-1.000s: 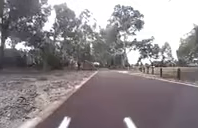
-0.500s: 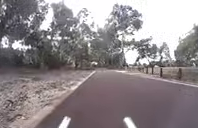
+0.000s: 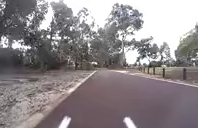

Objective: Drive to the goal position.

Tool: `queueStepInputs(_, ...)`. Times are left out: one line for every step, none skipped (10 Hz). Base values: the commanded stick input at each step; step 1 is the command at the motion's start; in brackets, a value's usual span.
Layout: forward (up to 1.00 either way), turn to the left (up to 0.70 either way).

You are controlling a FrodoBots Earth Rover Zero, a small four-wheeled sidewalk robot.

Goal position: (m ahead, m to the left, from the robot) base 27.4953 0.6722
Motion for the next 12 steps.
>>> queueStepInputs(0.60, 0.00)
queueStepInputs(0.60, 0.00)
queueStepInputs(0.60, 0.00)
queueStepInputs(0.60, 0.00)
queueStepInputs(0.60, 0.00)
queueStepInputs(0.60, 0.00)
queueStepInputs(0.60, 0.00)
queueStepInputs(0.60, 0.00)
queueStepInputs(0.60, 0.00)
queueStepInputs(0.60, 0.00)
queueStepInputs(0.60, 0.00)
queueStepInputs(0.60, 0.00)
